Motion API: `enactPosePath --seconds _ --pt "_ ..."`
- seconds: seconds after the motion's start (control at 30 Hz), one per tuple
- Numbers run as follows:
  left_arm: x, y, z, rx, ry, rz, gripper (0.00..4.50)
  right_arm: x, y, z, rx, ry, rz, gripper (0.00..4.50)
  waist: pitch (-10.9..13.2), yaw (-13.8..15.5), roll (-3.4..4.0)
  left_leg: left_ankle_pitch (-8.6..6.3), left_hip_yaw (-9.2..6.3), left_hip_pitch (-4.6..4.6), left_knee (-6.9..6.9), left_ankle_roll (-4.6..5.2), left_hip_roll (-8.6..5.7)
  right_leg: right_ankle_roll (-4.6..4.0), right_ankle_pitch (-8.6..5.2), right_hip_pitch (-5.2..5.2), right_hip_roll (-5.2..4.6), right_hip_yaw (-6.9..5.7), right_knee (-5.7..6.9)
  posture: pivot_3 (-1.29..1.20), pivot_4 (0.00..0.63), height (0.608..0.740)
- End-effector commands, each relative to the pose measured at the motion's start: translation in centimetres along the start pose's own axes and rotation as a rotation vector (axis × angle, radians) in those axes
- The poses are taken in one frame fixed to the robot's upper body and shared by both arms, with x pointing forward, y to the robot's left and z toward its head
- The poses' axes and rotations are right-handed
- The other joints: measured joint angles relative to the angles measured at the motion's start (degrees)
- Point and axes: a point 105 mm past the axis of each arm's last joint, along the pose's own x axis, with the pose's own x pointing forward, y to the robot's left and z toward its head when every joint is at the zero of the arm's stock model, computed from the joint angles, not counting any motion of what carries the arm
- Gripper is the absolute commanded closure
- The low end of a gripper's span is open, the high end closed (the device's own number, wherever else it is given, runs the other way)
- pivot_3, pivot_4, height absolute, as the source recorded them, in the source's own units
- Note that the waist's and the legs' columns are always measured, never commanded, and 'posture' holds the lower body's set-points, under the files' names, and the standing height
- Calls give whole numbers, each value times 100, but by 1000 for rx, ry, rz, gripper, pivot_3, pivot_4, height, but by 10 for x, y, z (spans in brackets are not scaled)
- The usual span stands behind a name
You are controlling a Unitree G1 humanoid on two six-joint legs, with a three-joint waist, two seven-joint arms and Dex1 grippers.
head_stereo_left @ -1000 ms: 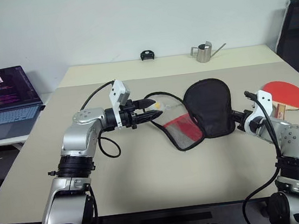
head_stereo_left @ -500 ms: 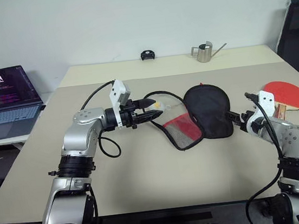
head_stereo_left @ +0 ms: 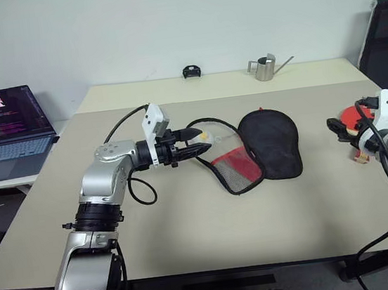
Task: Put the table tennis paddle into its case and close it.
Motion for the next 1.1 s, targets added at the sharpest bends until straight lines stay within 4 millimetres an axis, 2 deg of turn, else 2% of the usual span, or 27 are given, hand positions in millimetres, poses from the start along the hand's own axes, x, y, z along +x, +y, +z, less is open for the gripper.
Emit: enactPosePath --seconds 0.03,0.1,0.2,0.4,0.73,1.0,1.1 --pt "2 -3 16 50 -38 -12 1625 7 -20 9 -69 -51 -134 18 0 -1 0 0 0 0 0 0 0 0 0 0 0 0 0 0 150 740" --pt "3 -3 16 51 -38 -15 1625 12 -22 6 -68 -44 -154 18 0 -3 0 1 4 0 1 -1 0 0 0 0 -1 4 1 0 150 740" --pt "6 -5 16 55 -37 -25 1625 28 -33 -9 -37 6 -274 18 0 -15 0 4 9 1 2 -6 2 0 0 0 -1 7 1 0 150 740" --pt "5 -4 15 65 -25 -24 1625 47 -39 -31 32 55 -360 18 0 -11 0 14 12 1 -1 -23 4 0 0 -1 0 9 -2 0 150 740" --pt "1 -3 17 78 -15 -17 1625 54 -50 -45 88 85 -477 18 0 -13 0 14 19 0 0 -24 4 0 0 -1 -2 15 -3 0 150 740" --pt "2 -2 17 80 -14 -16 1625 58 -41 -60 124 138 -451 18 0 -14 0 14 22 1 0 -24 5 0 0 -1 -1 18 -2 0 150 740" --pt "3 -3 17 81 -13 -20 1625 58 -44 -64 153 156 -470 637 0 -15 0 14 23 1 0 -24 5 0 0 0 -1 18 -3 0 150 740"
